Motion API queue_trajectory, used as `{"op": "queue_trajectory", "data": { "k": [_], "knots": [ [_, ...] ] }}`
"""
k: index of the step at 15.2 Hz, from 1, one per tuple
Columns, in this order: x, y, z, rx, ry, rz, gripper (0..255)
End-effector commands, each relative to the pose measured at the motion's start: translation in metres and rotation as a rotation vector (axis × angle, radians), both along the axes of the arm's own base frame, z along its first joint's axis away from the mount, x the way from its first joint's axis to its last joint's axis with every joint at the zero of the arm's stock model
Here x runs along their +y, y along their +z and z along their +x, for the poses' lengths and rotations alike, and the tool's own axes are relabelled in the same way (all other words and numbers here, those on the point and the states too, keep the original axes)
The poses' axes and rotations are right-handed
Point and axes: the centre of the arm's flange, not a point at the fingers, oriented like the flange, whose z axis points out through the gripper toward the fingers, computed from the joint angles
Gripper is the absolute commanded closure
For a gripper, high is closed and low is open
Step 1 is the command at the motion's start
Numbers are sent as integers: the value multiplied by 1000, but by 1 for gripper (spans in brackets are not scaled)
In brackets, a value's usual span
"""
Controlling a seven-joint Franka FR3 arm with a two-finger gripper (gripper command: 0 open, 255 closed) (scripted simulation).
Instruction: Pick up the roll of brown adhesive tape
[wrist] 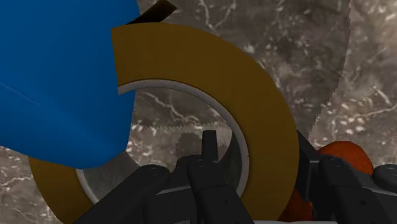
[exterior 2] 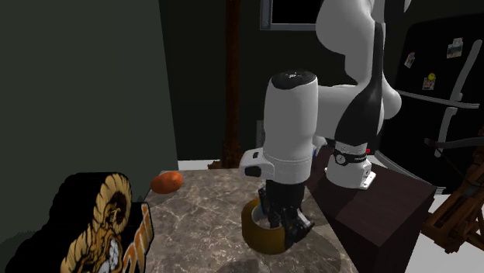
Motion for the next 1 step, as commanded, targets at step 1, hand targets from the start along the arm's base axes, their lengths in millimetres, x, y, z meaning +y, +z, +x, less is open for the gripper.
{"op": "queue_trajectory", "data": {
  "k": [1],
  "knots": [
    [0, 4, -1, 0, 0, 0, 255]
  ]
}}
